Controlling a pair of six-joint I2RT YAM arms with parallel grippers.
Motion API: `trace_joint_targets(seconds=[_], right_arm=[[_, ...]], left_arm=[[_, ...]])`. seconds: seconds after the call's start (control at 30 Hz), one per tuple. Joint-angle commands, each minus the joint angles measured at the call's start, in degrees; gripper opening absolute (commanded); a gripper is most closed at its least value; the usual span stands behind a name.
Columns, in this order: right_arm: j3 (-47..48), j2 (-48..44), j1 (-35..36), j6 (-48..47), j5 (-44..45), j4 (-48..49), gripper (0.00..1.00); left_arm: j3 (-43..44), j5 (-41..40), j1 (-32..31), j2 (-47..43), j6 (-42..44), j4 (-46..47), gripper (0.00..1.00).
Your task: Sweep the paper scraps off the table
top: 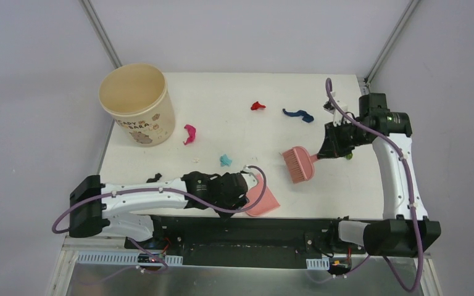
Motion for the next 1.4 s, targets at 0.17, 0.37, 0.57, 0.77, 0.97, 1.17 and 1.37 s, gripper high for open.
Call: trace_joint_targets(seconds=[0.17, 0.37, 0.57, 0.77, 0.97, 1.17, 1.37], right_arm=[[0.0, -3.8, -0.3, 3.2, -2.9, 1.8, 0.00], [-0.3, -3.7, -0.3, 3.7, -3.2, 2.3, 0.00], [-0.5, -4.0, -0.3, 3.4, -2.5, 2.2, 0.00], [-0.6, -4.9, -0.3, 2.9, -0.7, 2.1, 0.00], [2.0, -4.1, -0.3, 3.0, 1.3, 0.8, 0.00], [9.7, -1.5, -0.4, 0.8, 19.6, -0.1, 0.00], [14.2, 3.4, -3.5, -3.2, 38.2, 3.6, 0.00]], left_arm=[[-7.3, 0.1, -0.6, -2.6, 2.4, 11.7, 0.58], [-3.9, 2.5, -0.6, 5.3, 1.3, 9.6, 0.55], [-1.7, 4.2, -0.6, 10.5, 0.8, 8.4, 0.46], [-1.5, 3.7, -0.7, 6.7, 1.1, 7.5, 0.29], [7.7, 3.2, -0.7, 5.4, 1.8, -1.3, 0.14], [22.1, 4.6, -0.7, 13.7, 2.3, -16.0, 0.06], [29.0, 7.8, -0.7, 22.5, 4.1, -21.7, 0.00]])
